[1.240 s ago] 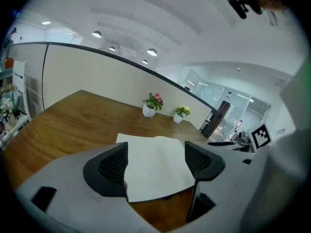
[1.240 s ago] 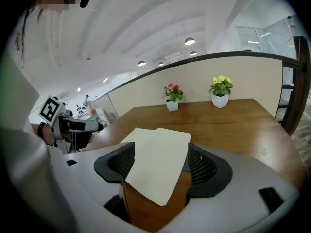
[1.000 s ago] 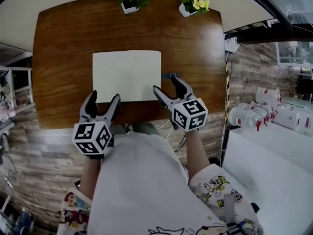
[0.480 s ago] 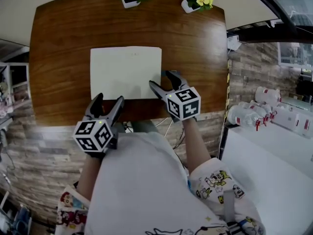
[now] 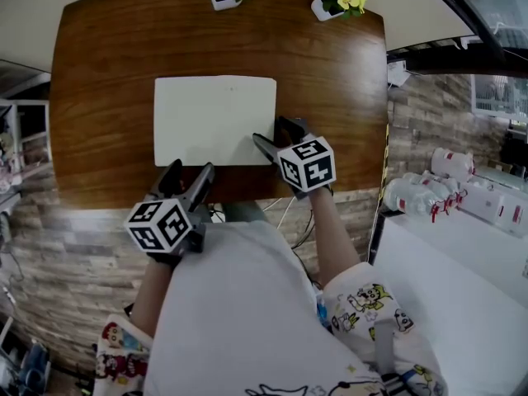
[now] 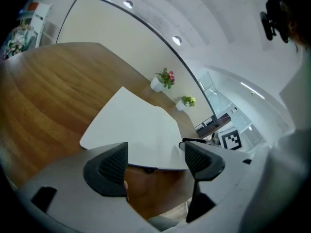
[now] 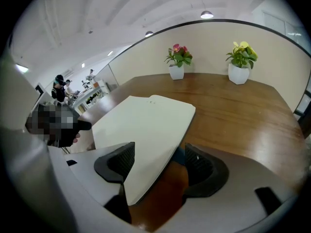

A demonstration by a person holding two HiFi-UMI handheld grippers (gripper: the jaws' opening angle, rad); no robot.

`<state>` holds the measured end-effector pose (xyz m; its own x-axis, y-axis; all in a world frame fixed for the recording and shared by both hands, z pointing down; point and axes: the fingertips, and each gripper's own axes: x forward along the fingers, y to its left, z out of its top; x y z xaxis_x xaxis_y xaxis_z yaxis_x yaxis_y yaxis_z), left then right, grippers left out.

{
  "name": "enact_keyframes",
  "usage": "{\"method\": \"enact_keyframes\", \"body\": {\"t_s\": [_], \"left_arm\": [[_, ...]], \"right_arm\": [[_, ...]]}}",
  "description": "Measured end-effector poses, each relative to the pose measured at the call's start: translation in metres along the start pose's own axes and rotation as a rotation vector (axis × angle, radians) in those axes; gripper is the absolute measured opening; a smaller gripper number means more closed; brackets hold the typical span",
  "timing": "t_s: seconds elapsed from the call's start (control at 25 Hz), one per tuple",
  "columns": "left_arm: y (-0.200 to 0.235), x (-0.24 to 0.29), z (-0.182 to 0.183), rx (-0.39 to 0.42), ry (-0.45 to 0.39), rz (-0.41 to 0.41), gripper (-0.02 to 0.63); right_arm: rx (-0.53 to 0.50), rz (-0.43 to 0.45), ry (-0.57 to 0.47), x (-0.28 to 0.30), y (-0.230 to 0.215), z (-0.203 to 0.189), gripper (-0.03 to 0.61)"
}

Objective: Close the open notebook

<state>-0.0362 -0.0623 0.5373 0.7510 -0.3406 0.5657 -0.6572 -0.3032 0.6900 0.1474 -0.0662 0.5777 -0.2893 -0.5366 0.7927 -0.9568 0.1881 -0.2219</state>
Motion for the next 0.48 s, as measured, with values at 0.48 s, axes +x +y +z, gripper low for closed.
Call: {"method": "enact_keyframes", "body": {"t_s": [0.48], "left_arm": [[0.0026, 0.0009, -0.0105, -0.160, -0.027, -0.042, 0.341]], "right_arm": [[-0.043, -0.008, 0.092, 0.0075, -0.0030, -0.0031, 0.305]]}}
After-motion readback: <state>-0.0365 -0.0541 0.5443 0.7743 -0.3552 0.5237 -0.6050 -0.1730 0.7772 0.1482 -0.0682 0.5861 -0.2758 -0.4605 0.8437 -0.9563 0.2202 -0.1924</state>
